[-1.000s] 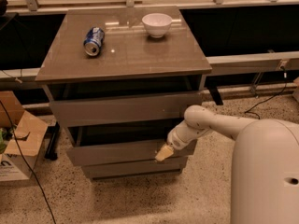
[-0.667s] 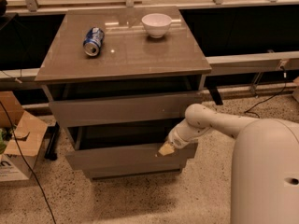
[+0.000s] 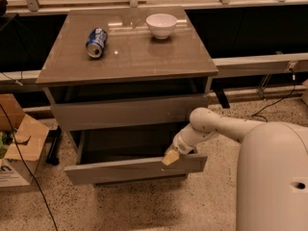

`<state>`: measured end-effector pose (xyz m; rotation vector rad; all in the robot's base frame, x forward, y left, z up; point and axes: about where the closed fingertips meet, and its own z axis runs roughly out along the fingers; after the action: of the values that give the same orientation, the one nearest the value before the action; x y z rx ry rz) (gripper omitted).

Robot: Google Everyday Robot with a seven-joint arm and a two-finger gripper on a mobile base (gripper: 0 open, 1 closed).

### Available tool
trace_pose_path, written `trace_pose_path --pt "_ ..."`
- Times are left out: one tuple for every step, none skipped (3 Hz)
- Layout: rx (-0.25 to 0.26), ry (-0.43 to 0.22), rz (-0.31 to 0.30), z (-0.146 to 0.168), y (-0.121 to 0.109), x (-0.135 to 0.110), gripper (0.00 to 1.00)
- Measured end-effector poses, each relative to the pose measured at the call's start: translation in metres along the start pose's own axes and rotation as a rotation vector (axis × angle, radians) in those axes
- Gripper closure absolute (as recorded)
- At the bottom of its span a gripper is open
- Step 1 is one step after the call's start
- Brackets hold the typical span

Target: Open middle drawer

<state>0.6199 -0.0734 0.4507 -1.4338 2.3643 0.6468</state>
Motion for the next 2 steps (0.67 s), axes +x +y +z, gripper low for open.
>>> trace_pose_path --pt "0.000 0.000 0.000 0.0001 0.0000 0.0000 0.15" --pt "-0.006 0.031 -0.019 0.0042 0.0013 0.0006 0.00"
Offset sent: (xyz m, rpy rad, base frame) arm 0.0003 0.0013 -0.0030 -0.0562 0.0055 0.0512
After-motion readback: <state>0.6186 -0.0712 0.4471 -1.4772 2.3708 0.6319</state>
